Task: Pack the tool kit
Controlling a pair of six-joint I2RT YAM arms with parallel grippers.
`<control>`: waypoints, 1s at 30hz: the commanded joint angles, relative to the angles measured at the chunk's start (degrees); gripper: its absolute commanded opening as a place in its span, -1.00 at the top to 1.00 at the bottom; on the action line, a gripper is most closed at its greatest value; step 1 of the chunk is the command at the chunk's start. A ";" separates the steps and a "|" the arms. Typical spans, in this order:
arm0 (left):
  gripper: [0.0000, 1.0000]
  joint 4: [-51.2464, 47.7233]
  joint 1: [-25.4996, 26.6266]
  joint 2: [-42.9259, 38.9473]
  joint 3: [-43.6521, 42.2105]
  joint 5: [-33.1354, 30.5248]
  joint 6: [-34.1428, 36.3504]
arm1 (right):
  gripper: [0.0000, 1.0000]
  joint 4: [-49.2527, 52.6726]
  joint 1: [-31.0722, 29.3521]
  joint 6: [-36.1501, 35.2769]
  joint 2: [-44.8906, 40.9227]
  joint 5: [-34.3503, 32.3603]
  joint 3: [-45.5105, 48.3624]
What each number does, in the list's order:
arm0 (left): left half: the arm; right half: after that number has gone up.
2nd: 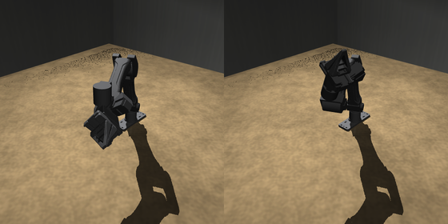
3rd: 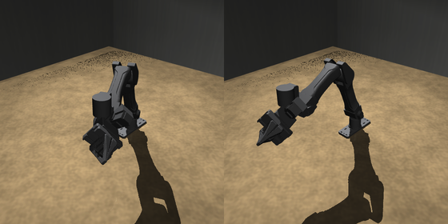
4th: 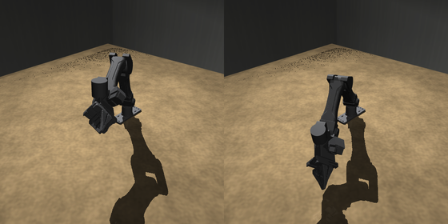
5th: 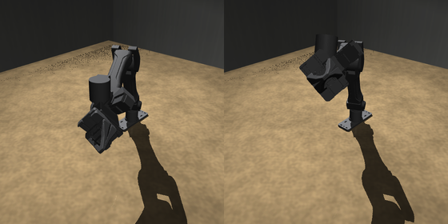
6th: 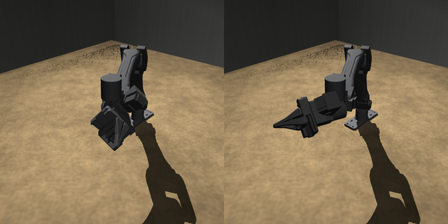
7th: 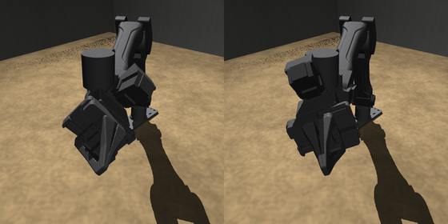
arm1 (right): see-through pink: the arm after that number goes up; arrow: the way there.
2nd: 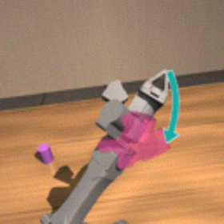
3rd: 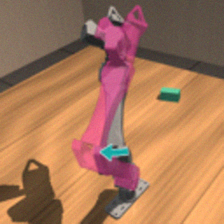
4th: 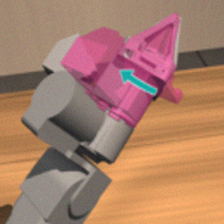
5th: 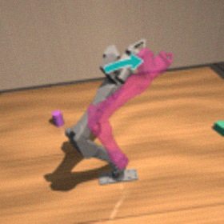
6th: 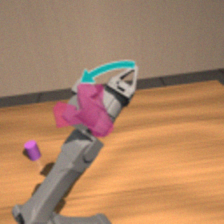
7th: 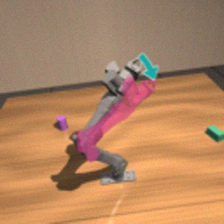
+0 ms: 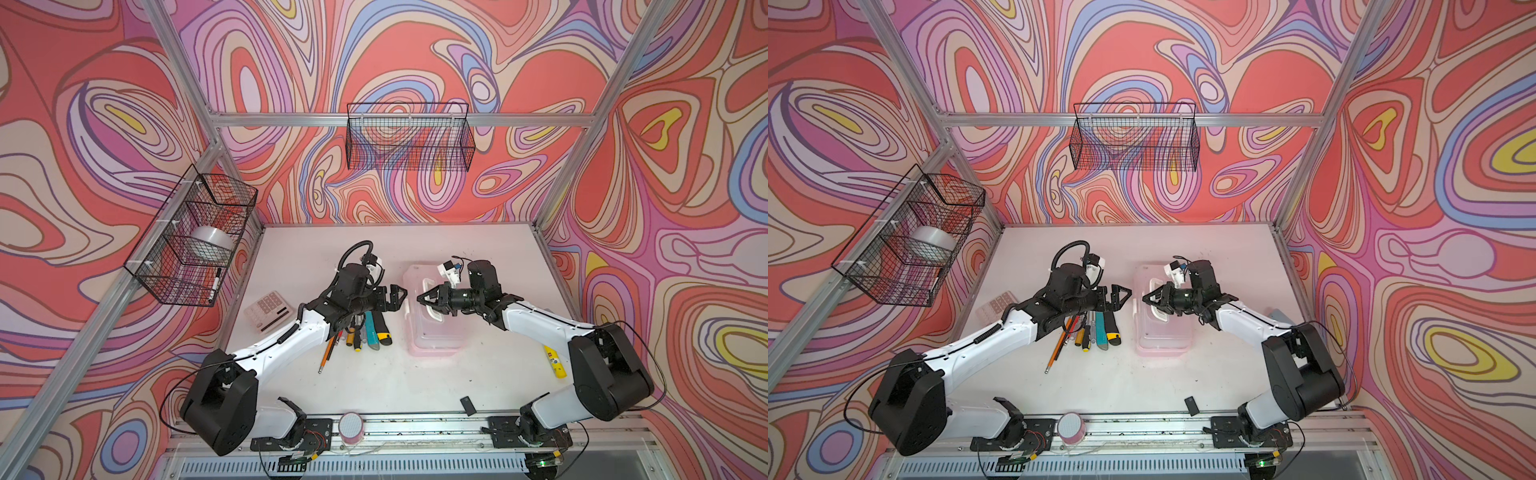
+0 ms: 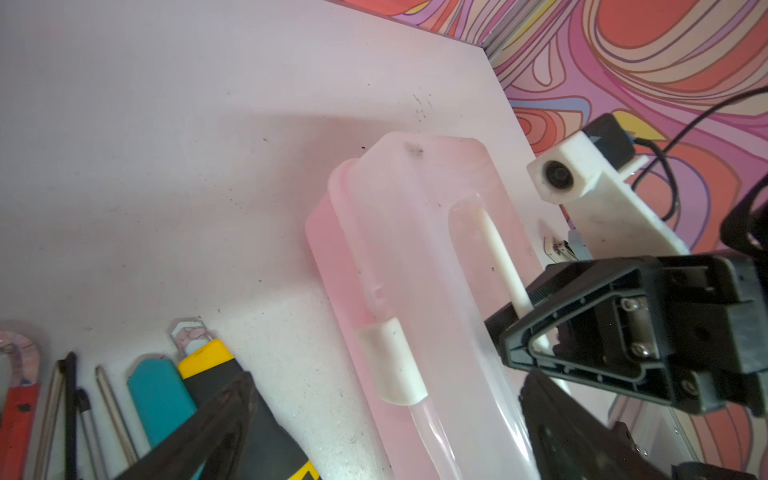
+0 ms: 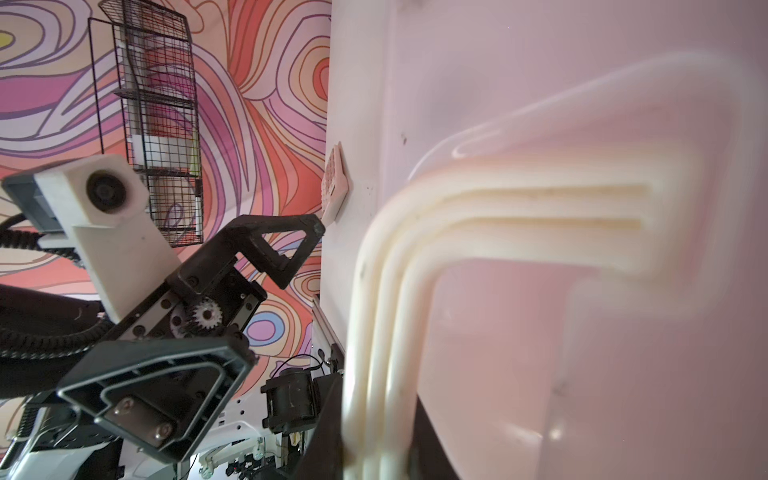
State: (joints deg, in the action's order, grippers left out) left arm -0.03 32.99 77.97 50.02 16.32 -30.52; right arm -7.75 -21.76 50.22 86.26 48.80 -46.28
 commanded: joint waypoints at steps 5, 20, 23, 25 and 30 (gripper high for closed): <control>-1.00 9.34 -1.48 -1.00 -5.92 10.15 -5.35 | 1.00 -17.60 3.15 5.73 0.59 11.20 3.01; -0.85 28.56 -8.44 3.81 -15.29 19.74 -18.01 | 1.00 -60.54 6.46 31.70 13.22 15.91 10.77; -0.78 30.25 -8.55 4.62 -15.48 20.68 -18.57 | 1.00 -74.39 7.34 40.75 19.89 15.81 11.19; -0.75 31.33 -8.56 4.73 -15.48 20.47 -18.89 | 1.00 -77.35 7.48 42.26 21.93 15.54 11.30; -0.72 32.74 -8.56 4.80 -15.33 20.61 -19.44 | 1.00 -72.14 7.45 38.25 21.09 15.41 11.43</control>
State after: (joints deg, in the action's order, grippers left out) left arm 28.99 24.53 82.52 34.59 35.86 -48.53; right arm -79.68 -14.22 91.11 106.24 64.10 -36.36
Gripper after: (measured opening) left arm 0.864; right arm 0.179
